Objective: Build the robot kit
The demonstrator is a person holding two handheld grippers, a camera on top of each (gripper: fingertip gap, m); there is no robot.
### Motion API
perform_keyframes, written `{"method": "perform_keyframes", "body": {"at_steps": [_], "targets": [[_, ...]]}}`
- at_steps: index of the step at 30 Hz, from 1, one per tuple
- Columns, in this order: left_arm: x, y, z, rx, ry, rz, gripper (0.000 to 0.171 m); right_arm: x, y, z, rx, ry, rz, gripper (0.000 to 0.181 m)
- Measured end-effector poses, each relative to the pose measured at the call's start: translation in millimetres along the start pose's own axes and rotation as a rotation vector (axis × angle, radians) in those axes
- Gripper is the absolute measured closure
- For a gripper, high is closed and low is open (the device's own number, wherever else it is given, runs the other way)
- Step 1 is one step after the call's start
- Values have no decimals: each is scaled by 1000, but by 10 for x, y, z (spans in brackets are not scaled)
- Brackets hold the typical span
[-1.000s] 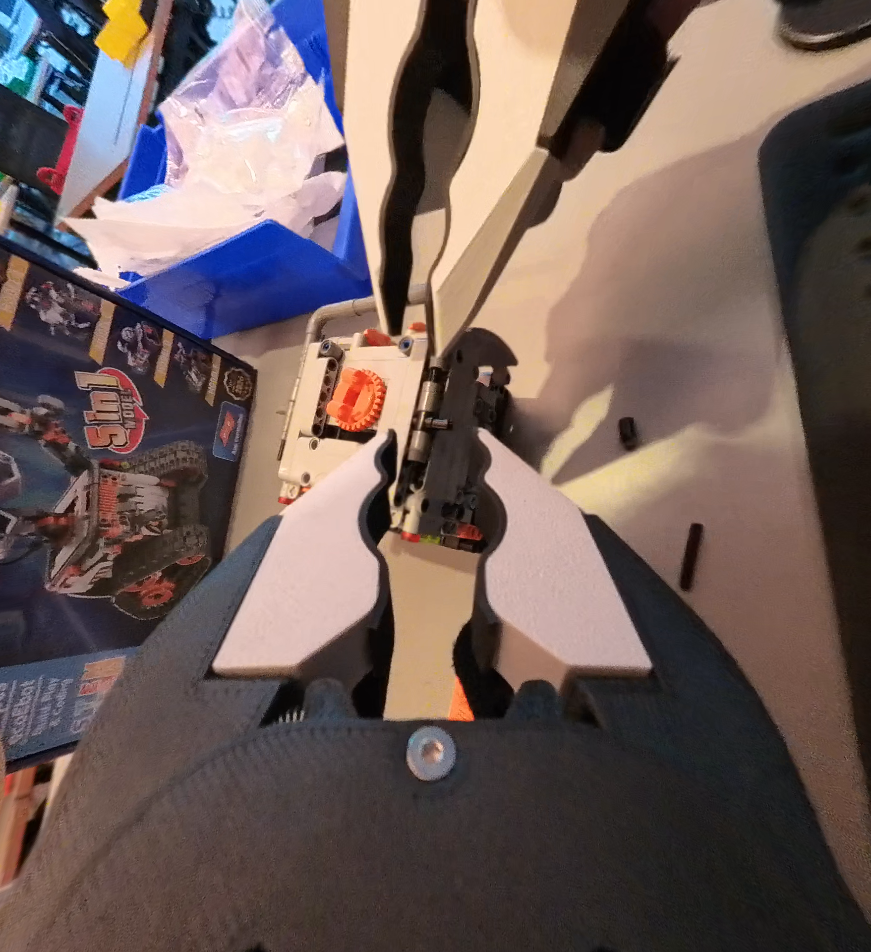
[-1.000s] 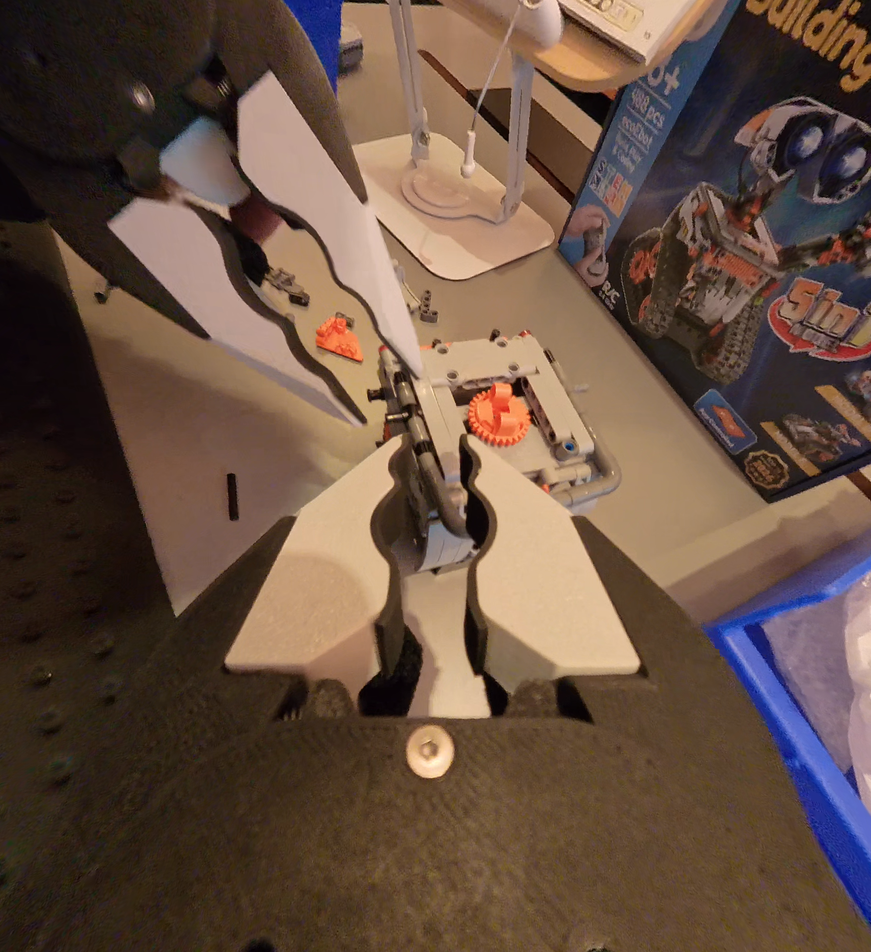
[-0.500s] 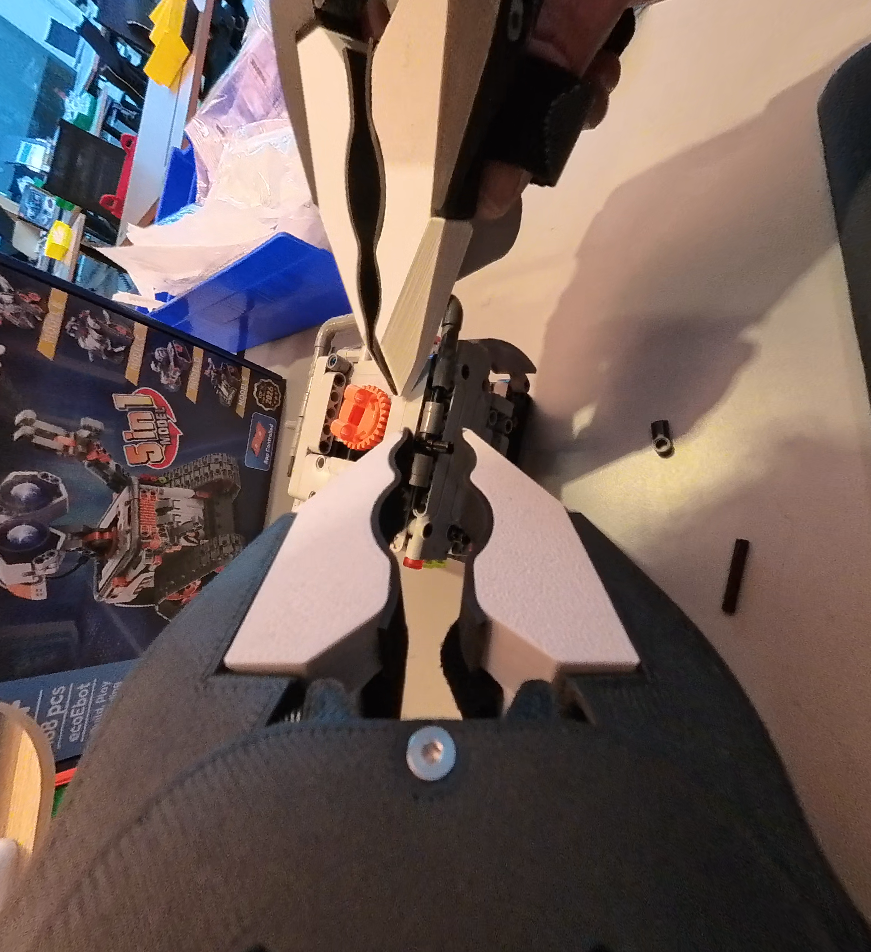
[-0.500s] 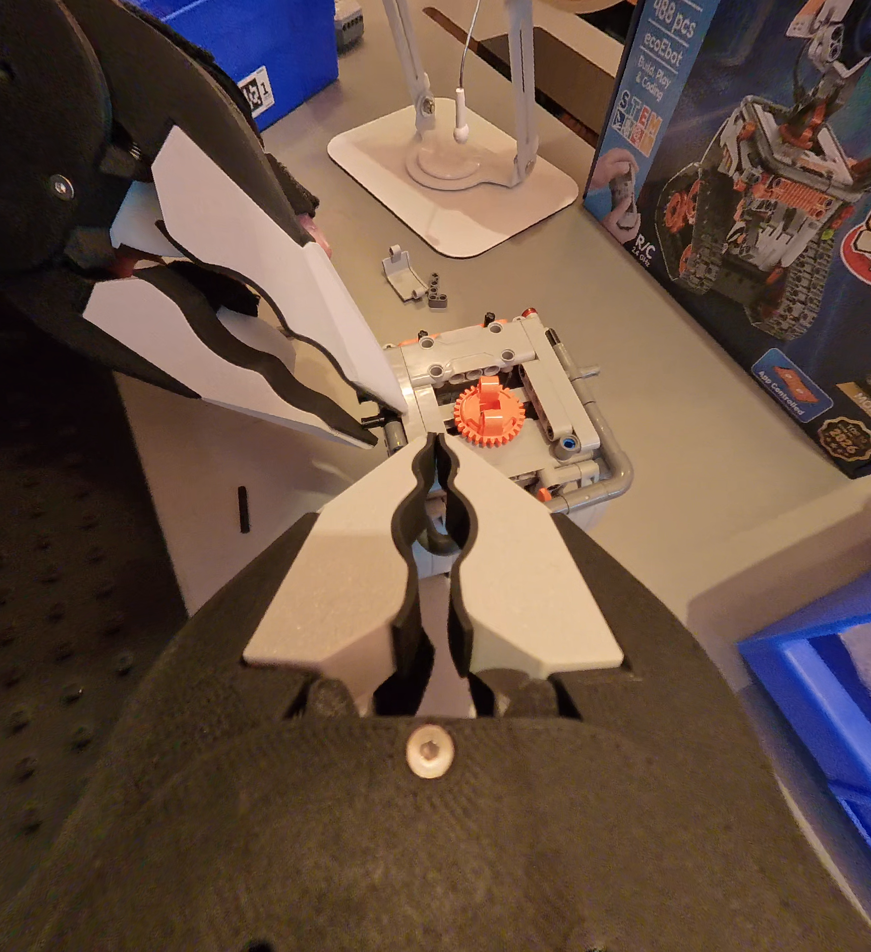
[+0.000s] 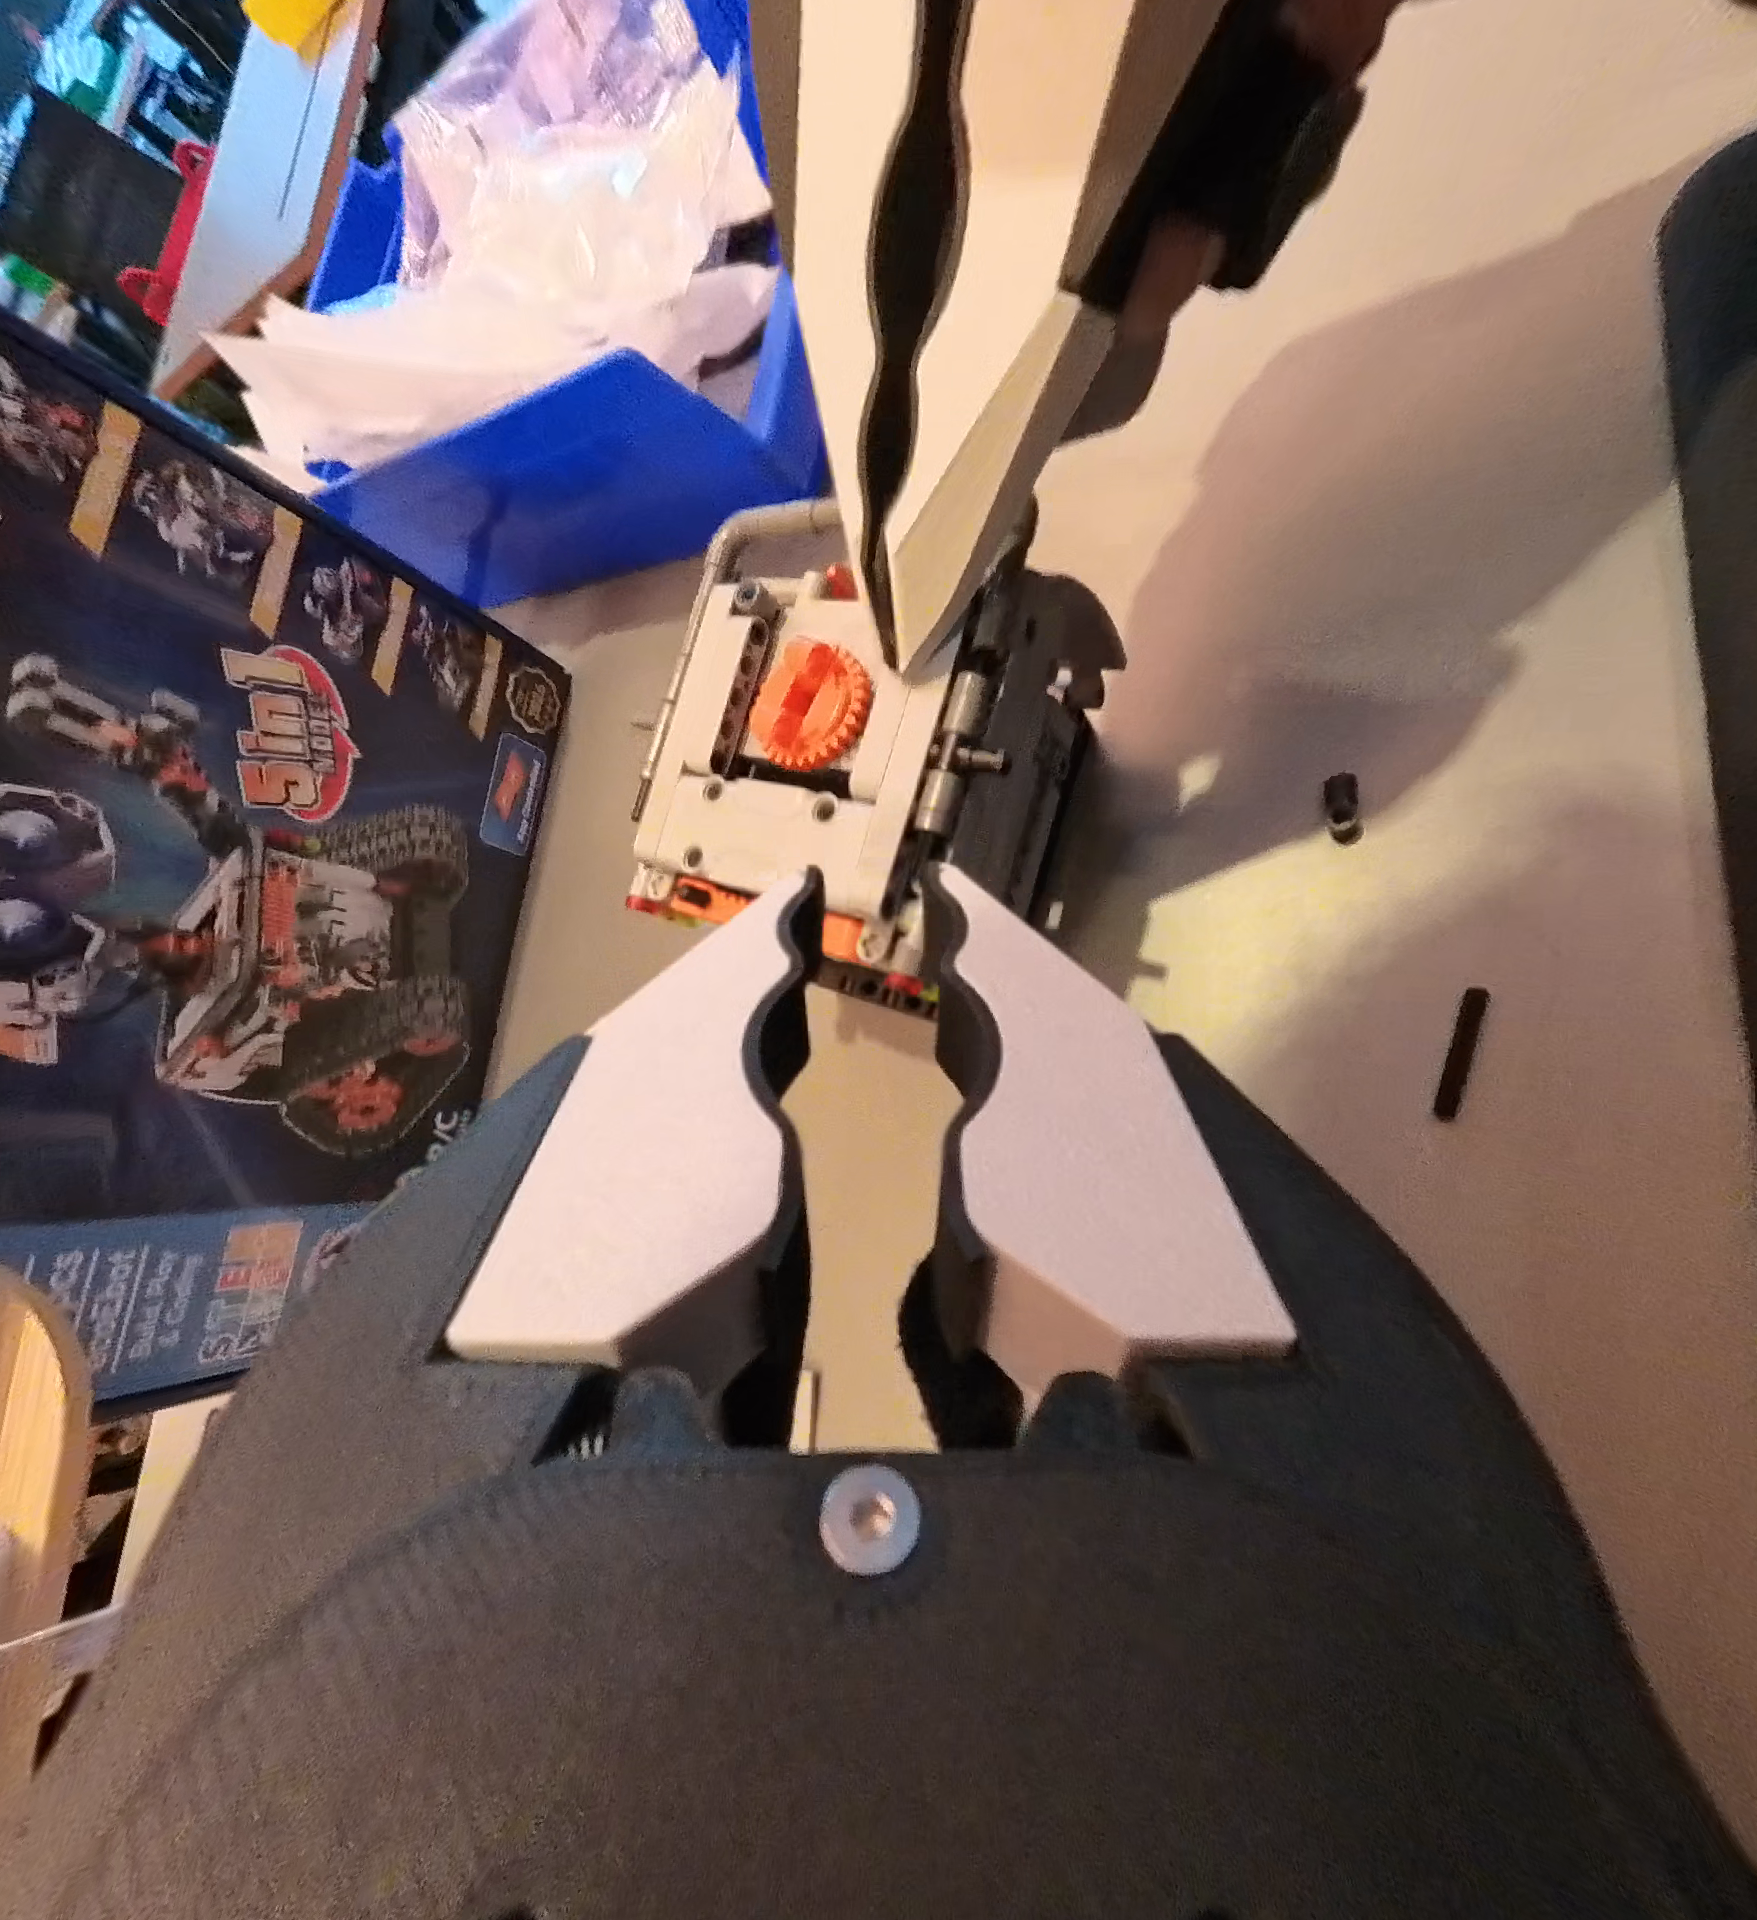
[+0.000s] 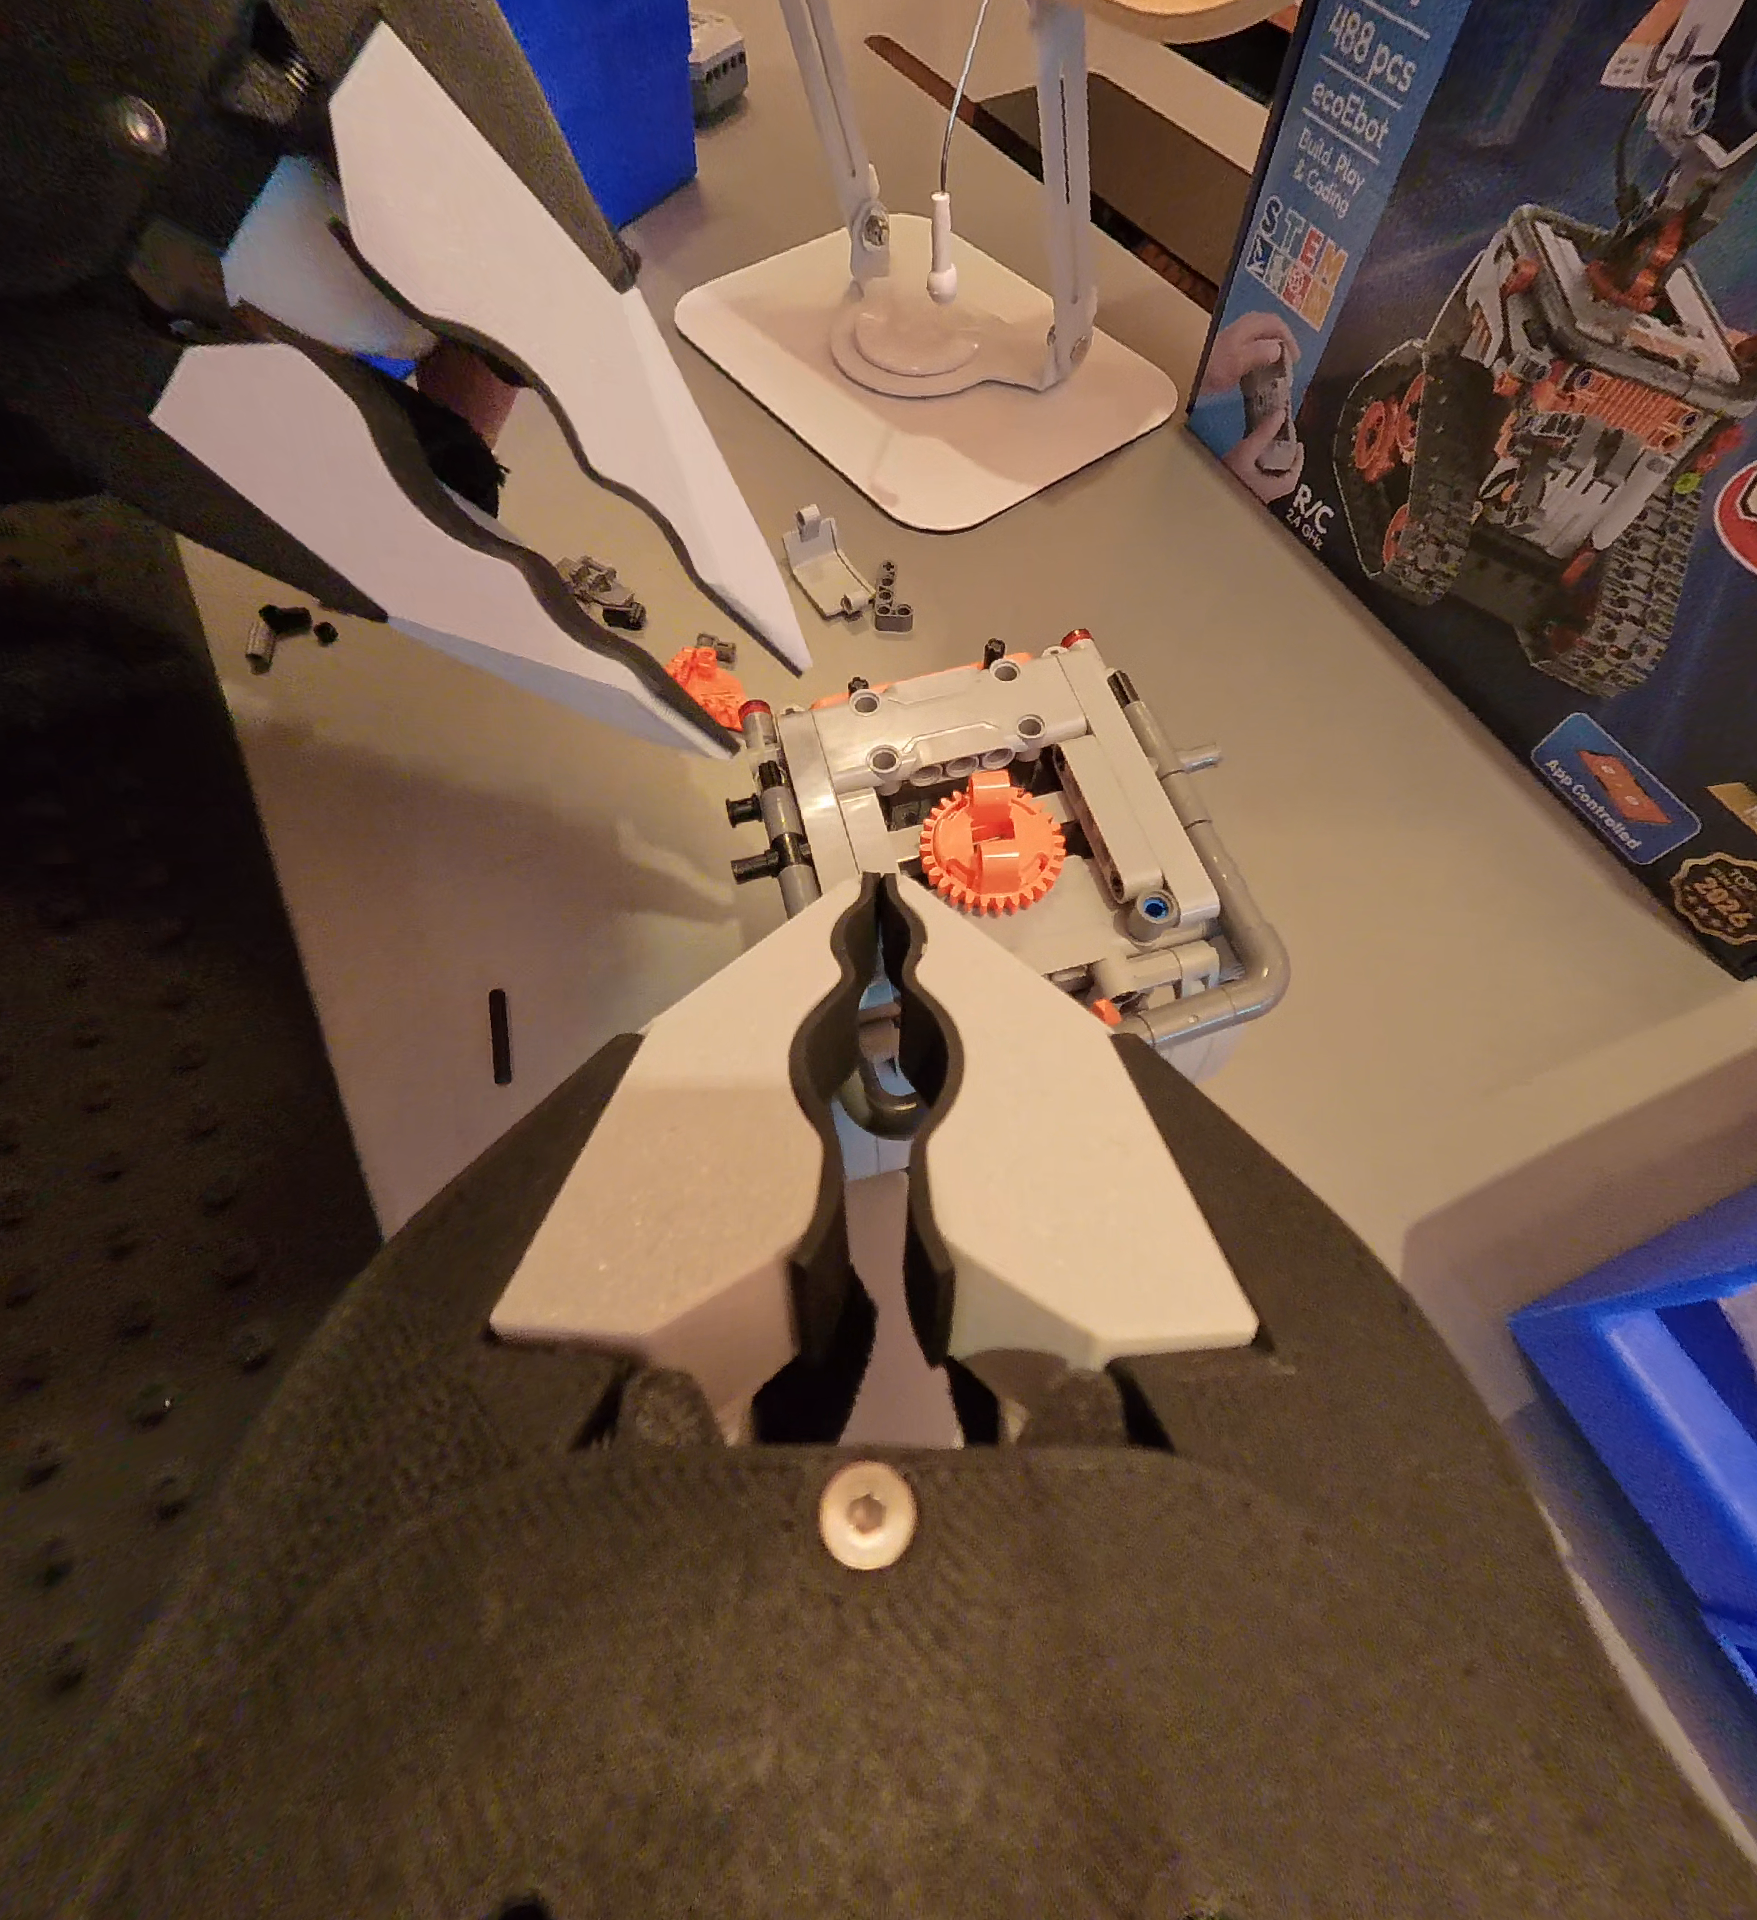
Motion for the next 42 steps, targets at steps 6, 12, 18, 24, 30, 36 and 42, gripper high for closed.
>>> {"method": "perform_keyframes", "body": {"at_steps": [6,12,18,24,30,36,42], "targets": [[57,79,-44,27,9,8,153,-13,9,-4,-3,-2,15,181],[111,25,-172,10,42,55,144,-287,25,53,-9,26,34,172],[247,4,-71,-34,-7,124,142,-223,-30,186,-104,-50,78,174],[263,-35,-59,-86,26,142,144,-187,-25,187,-101,-45,93,175],[278,-41,-64,-88,34,133,145,-195,-3,196,-58,-12,108,176],[291,-37,-70,-74,34,116,145,-207,29,212,32,56,68,177],[304,-31,-76,-73,40,96,144,-216,37,216,98,83,53,177]]}}
Point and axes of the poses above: each gripper's, where its closed fingertips meet, x out along the fingers, z out of its underside, y = z × x across the jaws, the point moved 3 cm from there along -x, back along the fingers
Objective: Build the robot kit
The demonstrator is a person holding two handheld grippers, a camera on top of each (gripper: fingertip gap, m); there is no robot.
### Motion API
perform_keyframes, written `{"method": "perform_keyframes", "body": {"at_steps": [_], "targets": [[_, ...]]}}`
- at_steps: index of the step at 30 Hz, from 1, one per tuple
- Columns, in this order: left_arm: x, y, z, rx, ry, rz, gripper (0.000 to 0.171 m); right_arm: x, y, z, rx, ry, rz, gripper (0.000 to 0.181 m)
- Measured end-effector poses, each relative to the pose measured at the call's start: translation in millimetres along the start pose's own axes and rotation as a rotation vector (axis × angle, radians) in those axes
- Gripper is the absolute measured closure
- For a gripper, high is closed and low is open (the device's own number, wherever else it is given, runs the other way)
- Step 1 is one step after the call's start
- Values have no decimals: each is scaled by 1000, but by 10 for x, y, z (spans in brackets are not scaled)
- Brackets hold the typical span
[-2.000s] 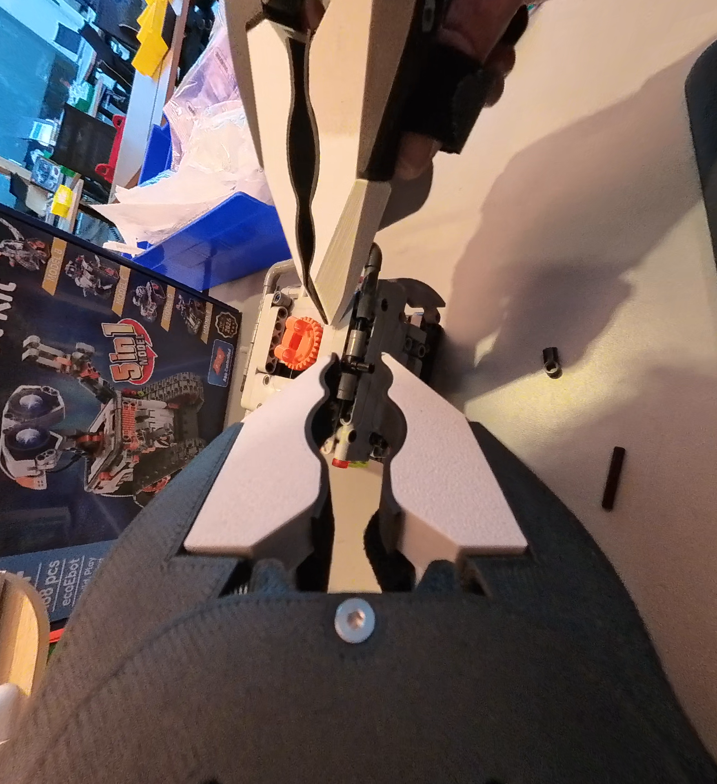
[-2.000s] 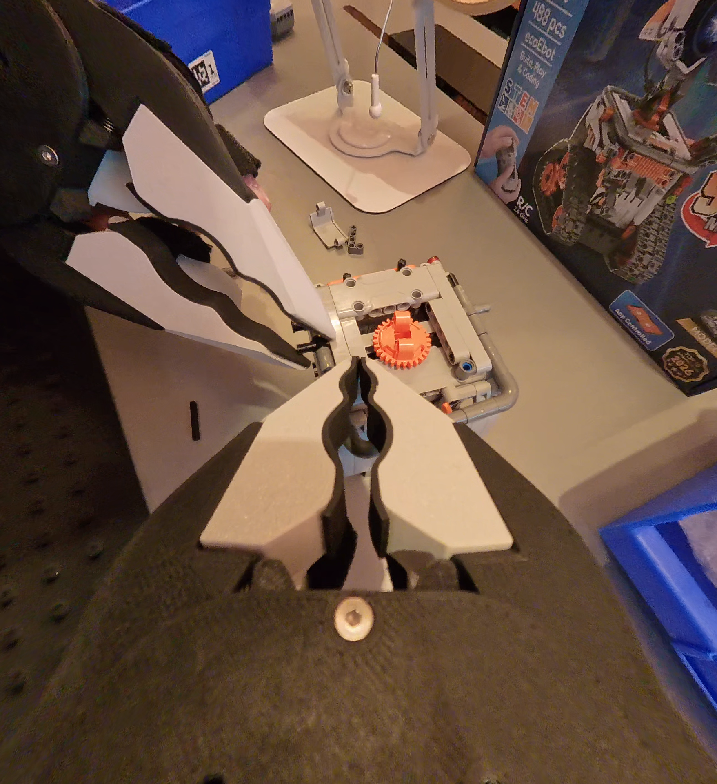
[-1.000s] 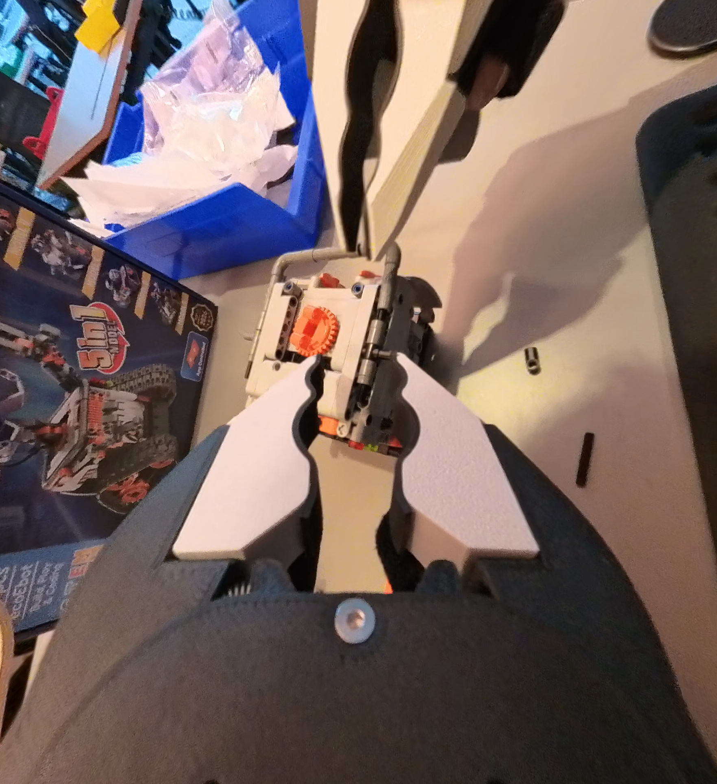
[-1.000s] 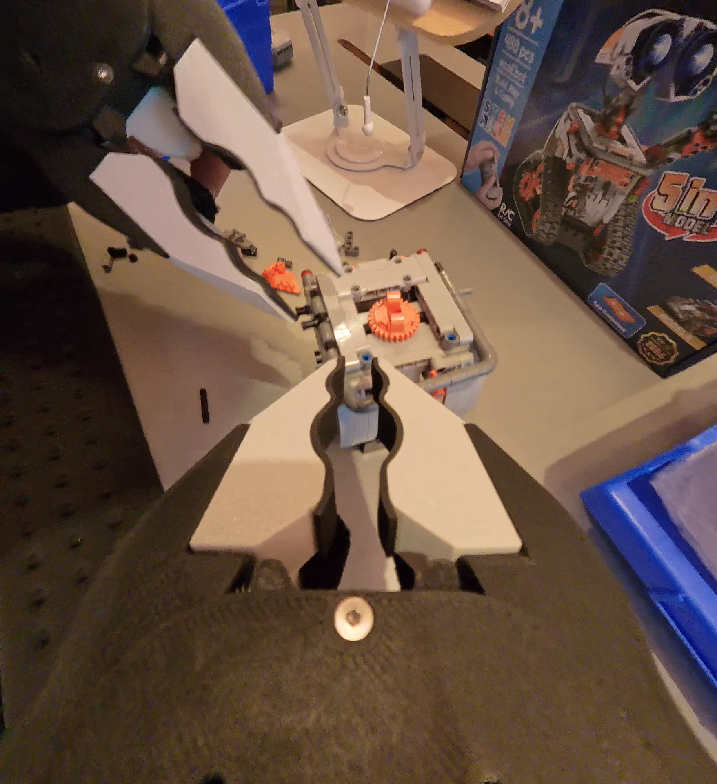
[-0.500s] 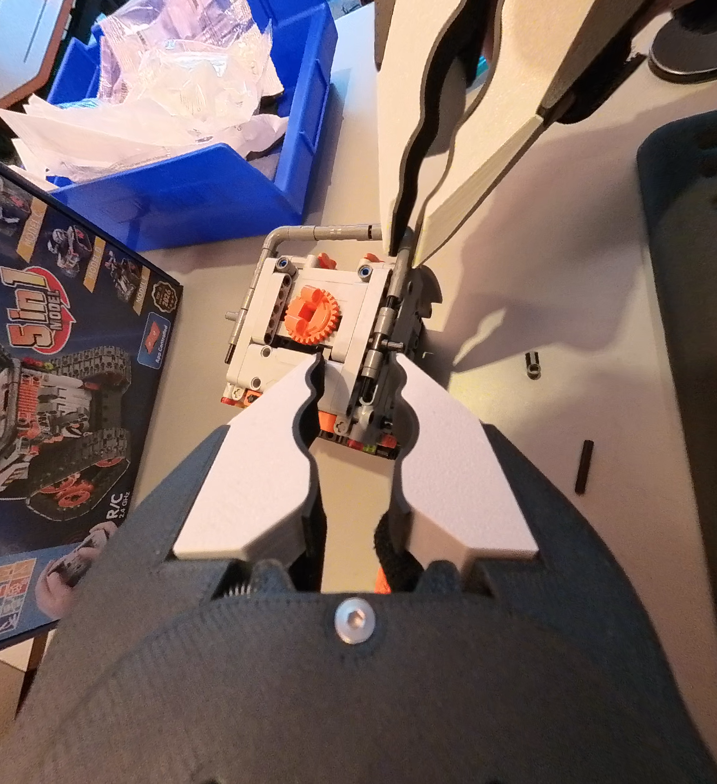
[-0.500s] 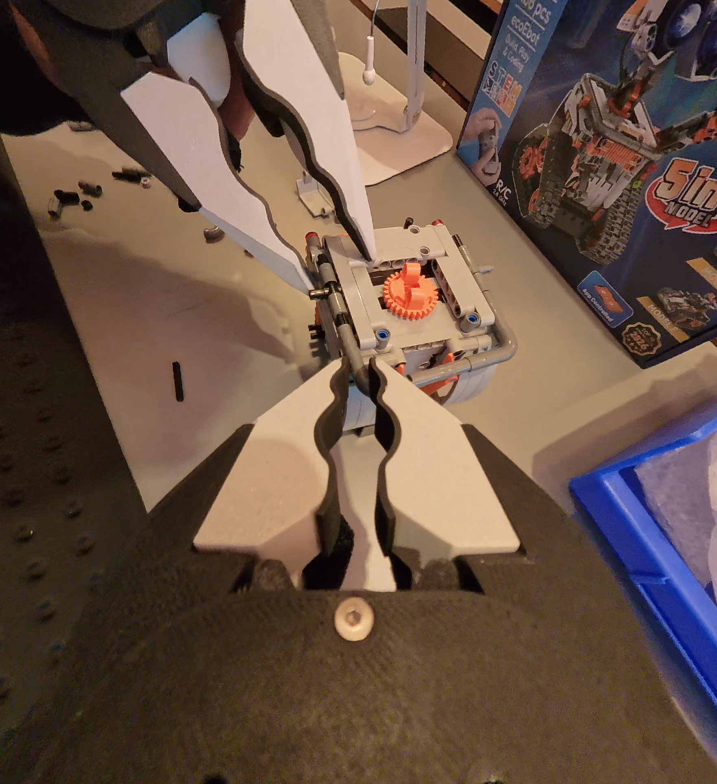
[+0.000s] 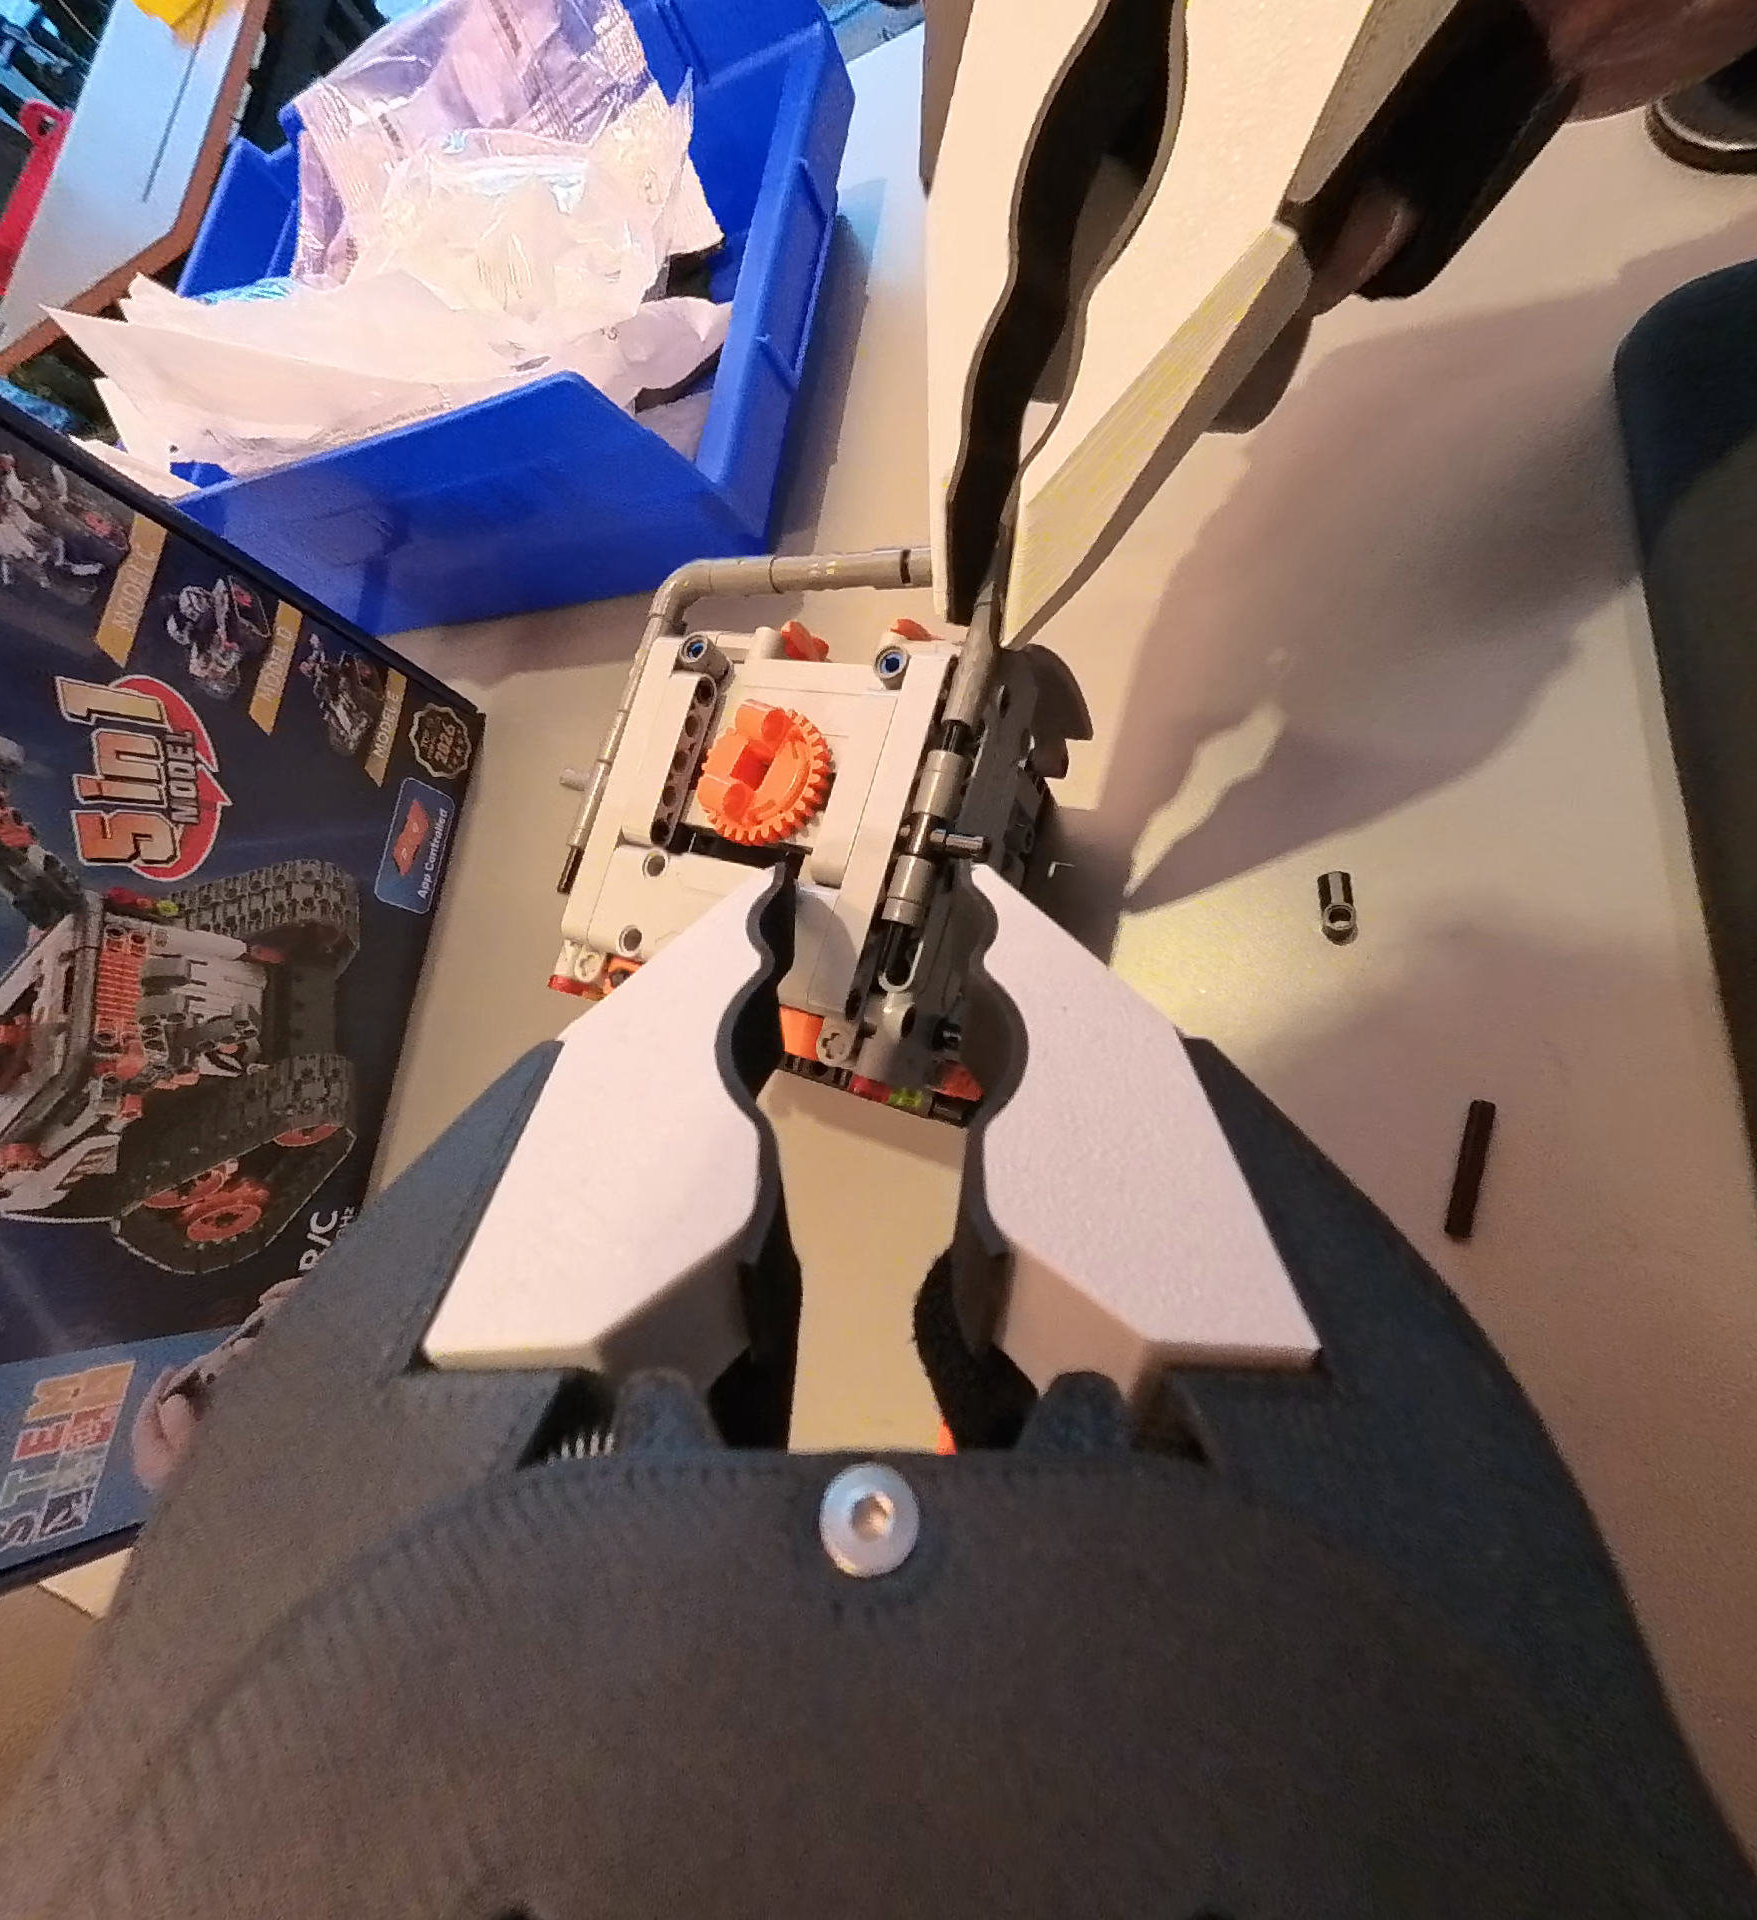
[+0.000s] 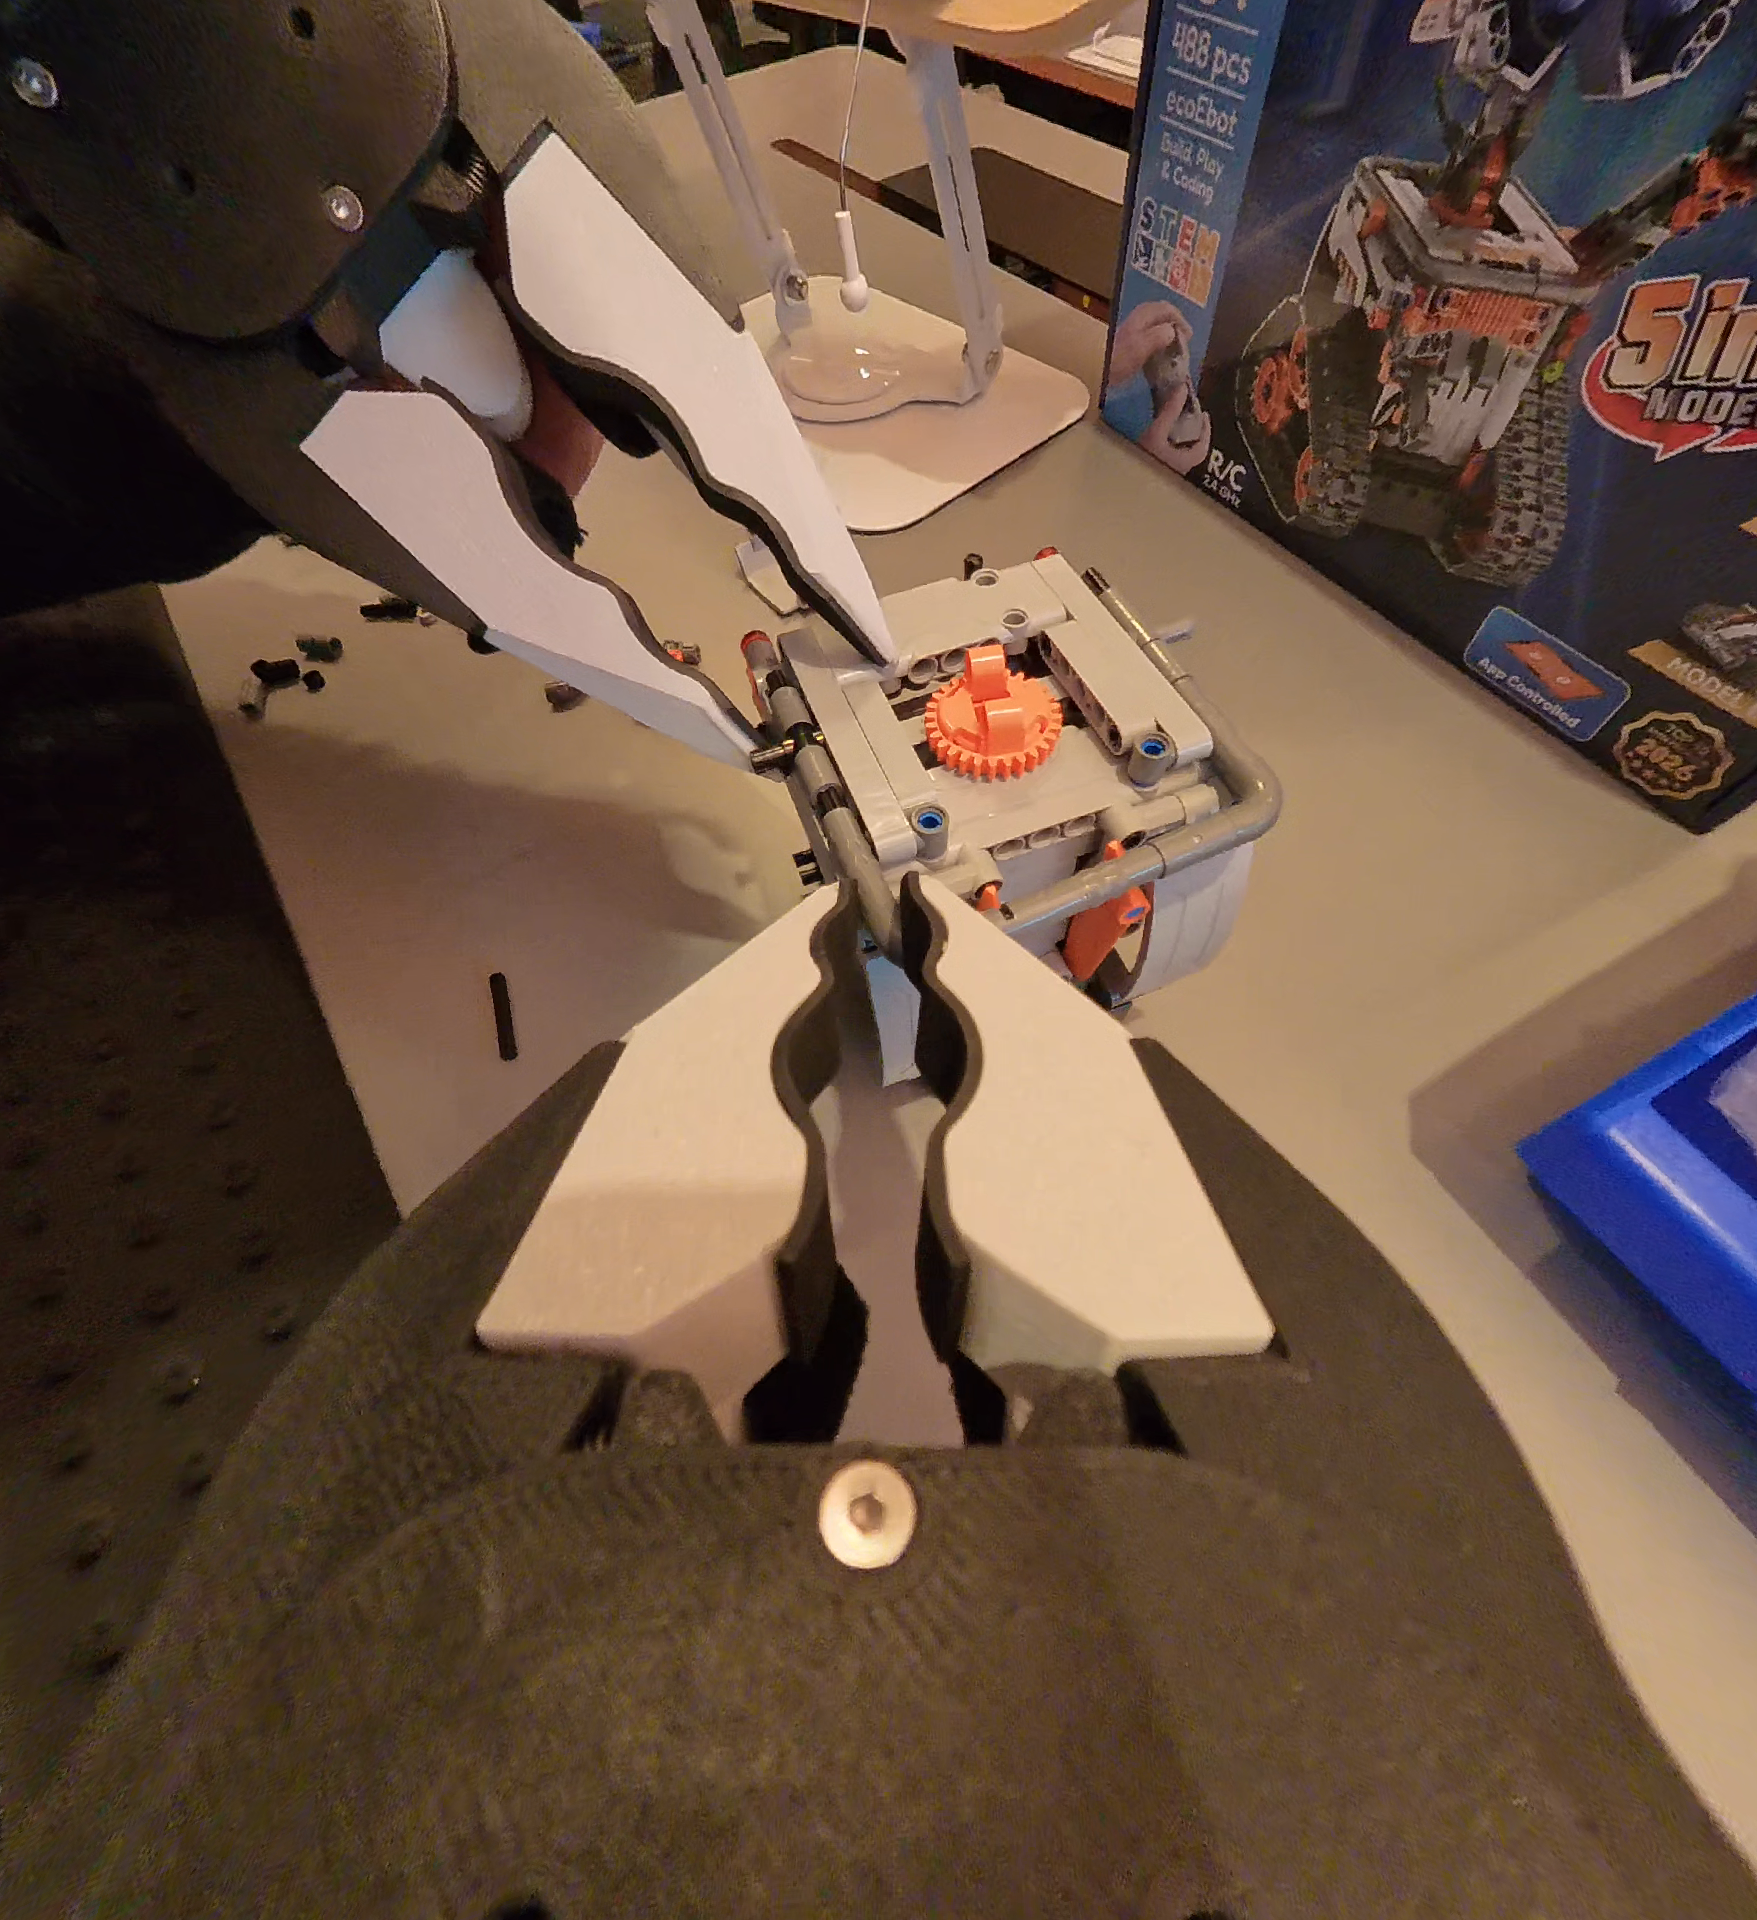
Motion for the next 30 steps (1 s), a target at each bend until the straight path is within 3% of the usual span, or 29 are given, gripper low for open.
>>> {"method": "perform_keyframes", "body": {"at_steps": [13,15,17,19,21,23,27,30], "targets": [[15,31,-16,2,12,-14,144,41,-25,-105,200,-42,-135,181],[63,180,-147,20,64,26,146,167,-156,-138,126,-74,-138,181],[74,152,-143,88,28,-33,146,95,-160,-182,69,-66,-100,181],[42,87,-96,-16,43,12,146,-52,-126,-244,81,0,-91,181],[30,94,-90,6,24,-1,146,-152,-58,-154,55,-14,-49,180],[33,115,-97,9,28,2,146,-220,-6,3,7,-48,-14,168],[44,95,-104,-5,31,18,146,-225,-21,82,-220,-82,84,159],[47,90,-104,-3,30,25,146,-203,4,88,-425,-134,187,165]]}}
Point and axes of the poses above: each gripper's, where its closed fingertips meet, x out along the fingers, z out of its underside, y = z × x across the jaws, the point moved 3 cm from there along -x, back along the fingers
